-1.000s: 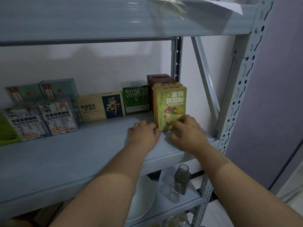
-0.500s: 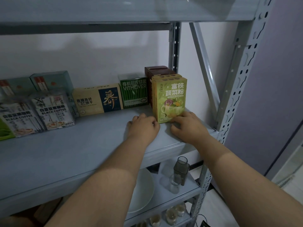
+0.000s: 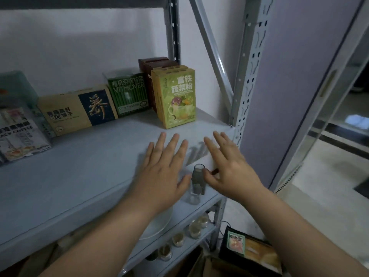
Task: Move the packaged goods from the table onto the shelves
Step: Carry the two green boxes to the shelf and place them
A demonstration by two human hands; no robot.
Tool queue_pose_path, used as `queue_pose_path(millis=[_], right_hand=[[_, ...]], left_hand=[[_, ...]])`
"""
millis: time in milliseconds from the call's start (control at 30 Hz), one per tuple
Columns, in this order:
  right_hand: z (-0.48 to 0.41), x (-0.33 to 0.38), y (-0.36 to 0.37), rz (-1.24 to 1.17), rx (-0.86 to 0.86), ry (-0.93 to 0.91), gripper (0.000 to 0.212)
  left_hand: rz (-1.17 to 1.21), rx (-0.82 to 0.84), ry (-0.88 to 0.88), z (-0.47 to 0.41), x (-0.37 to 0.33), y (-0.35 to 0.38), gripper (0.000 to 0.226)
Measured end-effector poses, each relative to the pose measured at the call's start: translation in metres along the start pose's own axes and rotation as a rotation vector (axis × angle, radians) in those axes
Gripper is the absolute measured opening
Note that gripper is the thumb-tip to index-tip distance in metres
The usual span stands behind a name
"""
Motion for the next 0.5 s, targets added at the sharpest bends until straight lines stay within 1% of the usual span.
queue_pose_path(millis=[100,233,300,500], right_hand=[[0.073,-0.008,-0.001,0.148,-0.006,0.108,0.077],[0.185,-0.02,-0.011,0.27,-0.023,0.372,0.076],[0.243,-0.021,-0.02,0.307,-0.023,0.502,0.075],[0.417,0.016,-0.053,0.412,-0.095,0.885,0.069]], left_hand=[[0.011,-0.004,0.175,0.019,-0.049,0.018,0.078],[0.13,0.015,0.453,0.049,-0.127,0.047,0.078],[0.214,0.036,0.56,0.068,-0.167,0.059,0.078],[0.417,0.112,0.881,0.156,-0.295,0.061,0.08]])
Point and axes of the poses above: each hand's wrist, its own z-axis away from the middle knuckle, its own y-axis out of the palm, x = y × z, the point moved 9 cm from there along -z, towards the middle knuckle, and after that the axes turned 3 degrees about -z, right-handed, at the moved point
